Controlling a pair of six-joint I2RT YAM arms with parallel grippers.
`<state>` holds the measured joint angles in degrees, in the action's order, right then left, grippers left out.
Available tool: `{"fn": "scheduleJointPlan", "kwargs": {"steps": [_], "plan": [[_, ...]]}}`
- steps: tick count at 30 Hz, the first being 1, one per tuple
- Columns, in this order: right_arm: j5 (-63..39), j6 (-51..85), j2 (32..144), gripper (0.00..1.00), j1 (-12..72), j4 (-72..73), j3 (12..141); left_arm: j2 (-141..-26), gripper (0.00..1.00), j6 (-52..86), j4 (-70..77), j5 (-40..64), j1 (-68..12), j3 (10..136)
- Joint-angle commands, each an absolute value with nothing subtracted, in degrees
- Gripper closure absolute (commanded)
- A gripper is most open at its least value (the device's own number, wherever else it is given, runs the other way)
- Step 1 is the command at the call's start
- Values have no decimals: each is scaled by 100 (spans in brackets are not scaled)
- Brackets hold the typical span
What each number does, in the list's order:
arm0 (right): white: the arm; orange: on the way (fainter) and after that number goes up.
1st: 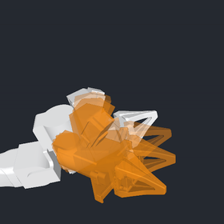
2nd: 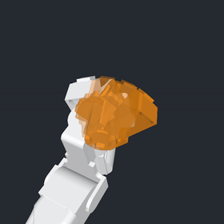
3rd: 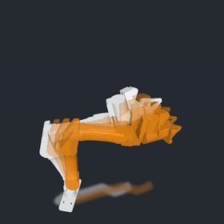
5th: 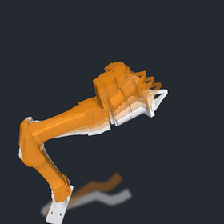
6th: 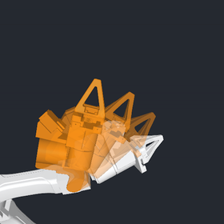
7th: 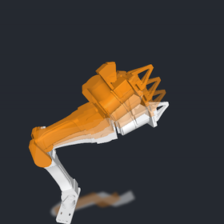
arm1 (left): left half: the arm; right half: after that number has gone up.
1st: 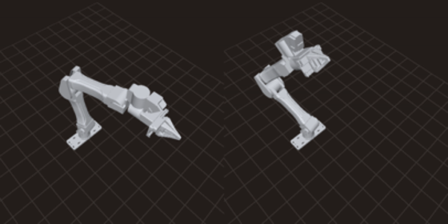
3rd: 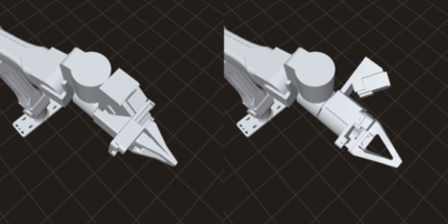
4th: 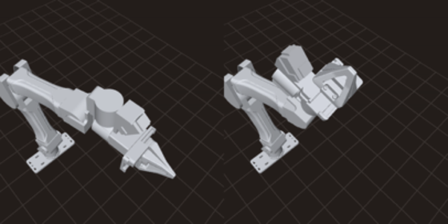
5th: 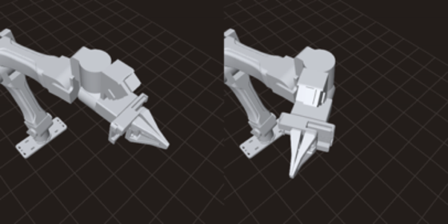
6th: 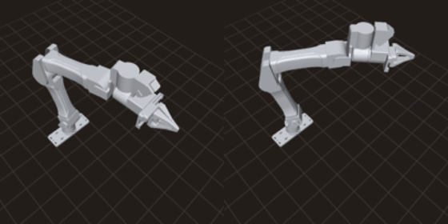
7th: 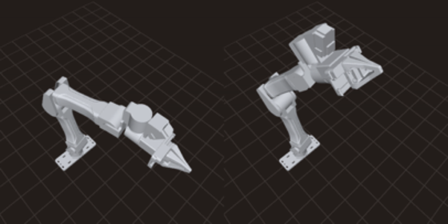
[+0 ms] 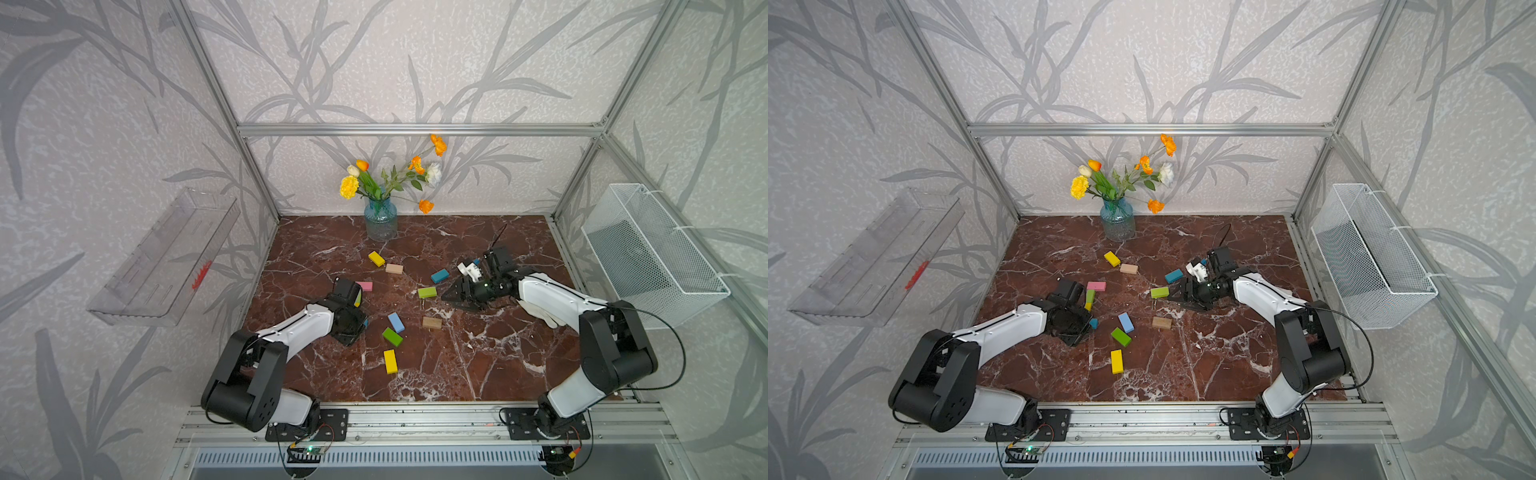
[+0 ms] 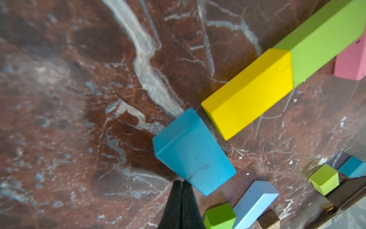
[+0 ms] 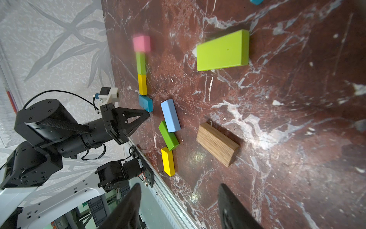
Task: Assemble the letter c with building blocks
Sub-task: Adjust the building block at the center of the board, then pick up the building block from the center of the board.
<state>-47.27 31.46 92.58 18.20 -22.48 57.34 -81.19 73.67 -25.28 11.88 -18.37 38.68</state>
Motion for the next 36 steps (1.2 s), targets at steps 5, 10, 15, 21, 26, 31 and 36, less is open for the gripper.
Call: {"fn": "scheduleJointPlan", "kwargs": {"steps": [5,10,15,21,26,31,36], "plan": [[-4764,3046,9158,39,1797,-2256,5628,-7890,100,7201,-3178,1107,-1854,3987],[-4698,3003,9115,39,1806,-2326,5630,-7497,96,6879,-4156,841,-1837,4227],[-4437,2492,9044,41,1971,-2824,5931,-7418,86,6121,-4670,822,-1637,4663],[-3908,1835,9010,43,2402,-3568,6368,-7580,79,5107,-5124,706,-1154,5380],[-3333,1639,9000,43,2801,-3844,6598,-7906,77,4240,-5374,809,-850,5850],[-2579,1547,9051,44,3328,-4020,6829,-8231,77,3526,-5501,939,-680,6107],[-2096,1704,9221,46,3696,-4091,7059,-8390,77,3148,-5446,1075,-566,6085]]}}
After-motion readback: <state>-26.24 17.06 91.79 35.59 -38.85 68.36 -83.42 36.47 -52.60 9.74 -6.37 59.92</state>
